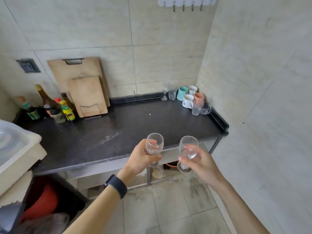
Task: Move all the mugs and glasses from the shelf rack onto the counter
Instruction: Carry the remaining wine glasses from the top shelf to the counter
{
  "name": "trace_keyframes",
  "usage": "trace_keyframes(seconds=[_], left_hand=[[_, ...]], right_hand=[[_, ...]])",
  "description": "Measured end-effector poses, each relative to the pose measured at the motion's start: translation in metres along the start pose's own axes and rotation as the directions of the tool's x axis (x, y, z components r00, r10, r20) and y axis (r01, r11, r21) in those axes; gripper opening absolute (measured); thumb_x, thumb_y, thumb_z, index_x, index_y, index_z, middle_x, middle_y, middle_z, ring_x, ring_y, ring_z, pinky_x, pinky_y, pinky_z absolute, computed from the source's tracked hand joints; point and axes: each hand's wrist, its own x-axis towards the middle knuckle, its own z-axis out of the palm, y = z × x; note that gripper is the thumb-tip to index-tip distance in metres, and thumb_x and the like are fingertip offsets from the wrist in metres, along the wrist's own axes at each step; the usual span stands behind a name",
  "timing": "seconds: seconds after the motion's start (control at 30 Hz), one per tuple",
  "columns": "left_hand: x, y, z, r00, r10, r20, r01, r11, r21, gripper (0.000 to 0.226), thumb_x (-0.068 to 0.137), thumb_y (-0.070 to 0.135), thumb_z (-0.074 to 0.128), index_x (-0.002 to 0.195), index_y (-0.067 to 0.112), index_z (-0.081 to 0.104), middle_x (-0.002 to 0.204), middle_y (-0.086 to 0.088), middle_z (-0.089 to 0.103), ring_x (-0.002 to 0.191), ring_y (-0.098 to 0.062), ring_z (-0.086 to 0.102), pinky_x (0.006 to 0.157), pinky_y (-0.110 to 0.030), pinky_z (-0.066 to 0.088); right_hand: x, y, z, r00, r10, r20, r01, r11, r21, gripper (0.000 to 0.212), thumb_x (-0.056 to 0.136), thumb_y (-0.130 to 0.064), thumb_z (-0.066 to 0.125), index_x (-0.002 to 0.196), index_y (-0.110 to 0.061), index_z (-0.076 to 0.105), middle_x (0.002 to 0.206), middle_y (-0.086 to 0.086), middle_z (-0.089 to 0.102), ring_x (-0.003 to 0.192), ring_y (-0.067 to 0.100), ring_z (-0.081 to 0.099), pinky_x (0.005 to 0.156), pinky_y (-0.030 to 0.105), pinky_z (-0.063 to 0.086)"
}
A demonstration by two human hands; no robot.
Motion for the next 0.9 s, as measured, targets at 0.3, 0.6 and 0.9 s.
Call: trace_keyframes(seconds=[0.3, 0.6, 0.9], left_hand=[[0.144, -0.043, 0.029, 0.984, -0.180, -0.006, 0.180, 0.983, 0.041, 0.055, 0.068, 0.004, 0.086, 0.114, 0.021, 0.060, 0.103, -0.003, 0.067, 0.088, -0.018, 0.065, 0.071, -0.030, 0.057], [0.300, -0.064, 0.080, 0.938, -0.303, -0.167, 0.307, 0.952, -0.002, 0.053, 0.070, 0.012, 0.084, 0.113, 0.028, 0.058, 0.104, 0.003, 0.068, 0.092, -0.014, 0.067, 0.072, -0.033, 0.061], [0.407, -0.067, 0.120, 0.846, -0.439, -0.303, 0.465, 0.885, 0.018, 0.050, 0.069, 0.025, 0.081, 0.111, 0.033, 0.055, 0.102, 0.014, 0.066, 0.092, -0.006, 0.065, 0.081, -0.029, 0.058]], right_hand=[[0.140, 0.035, -0.029, 0.994, 0.104, -0.028, -0.105, 0.994, -0.040, 0.042, 0.069, -0.052, 0.084, 0.105, -0.038, 0.066, 0.108, -0.021, 0.072, 0.101, 0.003, 0.070, 0.089, 0.039, 0.059], [0.319, 0.073, -0.066, 0.975, 0.193, 0.107, -0.184, 0.979, -0.091, 0.041, 0.073, -0.042, 0.085, 0.107, -0.046, 0.063, 0.110, -0.023, 0.070, 0.098, -0.020, 0.058, 0.073, 0.011, 0.049], [0.455, 0.099, -0.090, 0.926, 0.288, 0.245, -0.249, 0.952, -0.179, 0.034, 0.079, -0.029, 0.086, 0.100, -0.034, 0.061, 0.115, -0.011, 0.067, 0.088, -0.003, 0.065, 0.061, 0.004, 0.046]])
